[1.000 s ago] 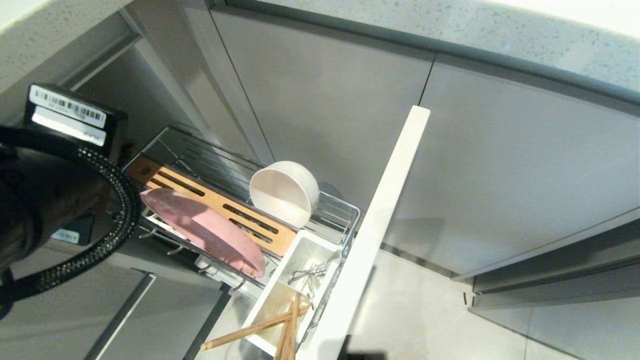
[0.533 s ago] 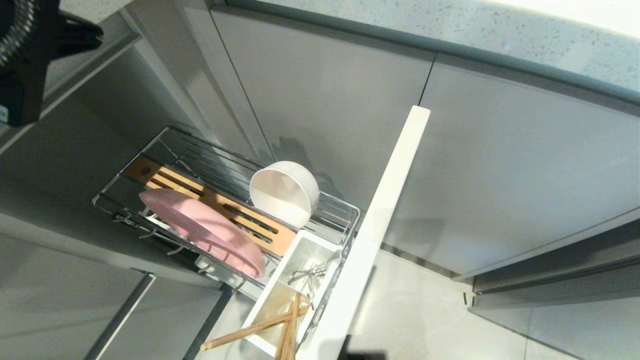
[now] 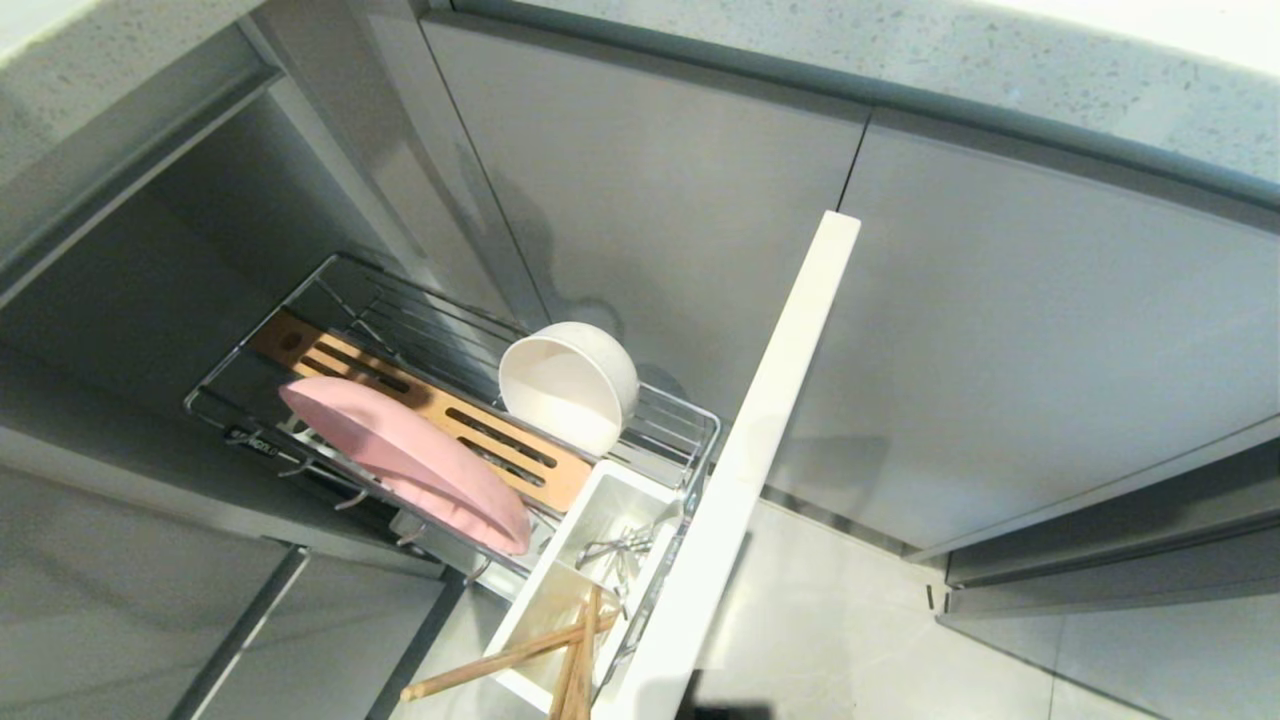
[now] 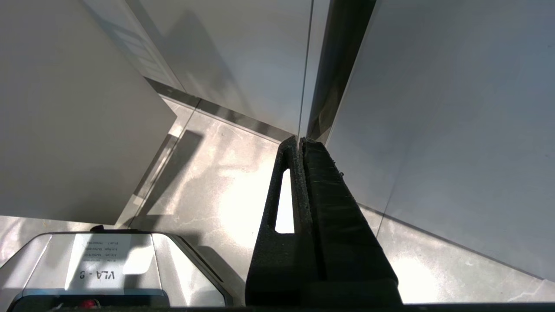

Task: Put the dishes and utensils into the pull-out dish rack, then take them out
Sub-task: Take the plate out of the cupboard

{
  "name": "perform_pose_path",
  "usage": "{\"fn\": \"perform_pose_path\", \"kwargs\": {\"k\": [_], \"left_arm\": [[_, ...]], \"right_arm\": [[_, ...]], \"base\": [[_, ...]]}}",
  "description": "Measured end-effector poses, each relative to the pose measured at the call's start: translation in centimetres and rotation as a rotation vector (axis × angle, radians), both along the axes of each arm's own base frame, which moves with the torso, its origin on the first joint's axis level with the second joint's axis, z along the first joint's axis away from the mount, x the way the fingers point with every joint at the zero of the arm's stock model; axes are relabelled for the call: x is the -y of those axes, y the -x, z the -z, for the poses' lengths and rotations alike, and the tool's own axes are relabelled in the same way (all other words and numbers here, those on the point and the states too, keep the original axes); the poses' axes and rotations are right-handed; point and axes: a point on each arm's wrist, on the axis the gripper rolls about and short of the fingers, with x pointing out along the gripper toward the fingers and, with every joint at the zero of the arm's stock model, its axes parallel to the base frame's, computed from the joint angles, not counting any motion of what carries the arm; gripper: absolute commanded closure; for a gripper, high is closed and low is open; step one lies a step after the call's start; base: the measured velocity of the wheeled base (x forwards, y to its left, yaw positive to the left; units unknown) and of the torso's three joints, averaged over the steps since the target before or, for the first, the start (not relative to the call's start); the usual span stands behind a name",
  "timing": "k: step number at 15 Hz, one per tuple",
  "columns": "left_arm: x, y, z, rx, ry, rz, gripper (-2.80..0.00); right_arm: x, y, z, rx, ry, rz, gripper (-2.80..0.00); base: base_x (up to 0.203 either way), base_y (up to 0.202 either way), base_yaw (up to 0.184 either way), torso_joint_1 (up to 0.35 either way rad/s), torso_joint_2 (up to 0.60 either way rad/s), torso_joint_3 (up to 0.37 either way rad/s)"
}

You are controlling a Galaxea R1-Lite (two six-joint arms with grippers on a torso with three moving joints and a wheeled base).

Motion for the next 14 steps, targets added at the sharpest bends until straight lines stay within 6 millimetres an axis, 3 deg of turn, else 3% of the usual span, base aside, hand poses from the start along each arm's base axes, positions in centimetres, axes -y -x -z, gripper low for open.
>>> {"fn": "perform_pose_path", "kwargs": {"k": [4,8,11,14], "left_arm": [[-4.3,2.0,-0.9,0.139,-0.066,0.025,0.00],[-7.6,6.9,-1.1,0.278,-0.166,-0.028,0.00],[-7.7,12.8,0.9,0.296,-0.283,-0.020,0.00],[-6.7,18.5,5.4,0.265,-0.407,0.024,0.00]], "right_arm": [[0.0,0.0,0.0,0.000,0.000,0.000,0.00],[0.0,0.0,0.0,0.000,0.000,0.000,0.00],[0.0,0.0,0.0,0.000,0.000,0.000,0.00],[0.0,0.0,0.0,0.000,0.000,0.000,0.00]], "base": [[0.000,0.000,0.000,0.000,0.00,0.000],[0.000,0.000,0.000,0.000,0.00,0.000],[0.000,0.000,0.000,0.000,0.00,0.000],[0.000,0.000,0.000,0.000,0.00,0.000]]}}
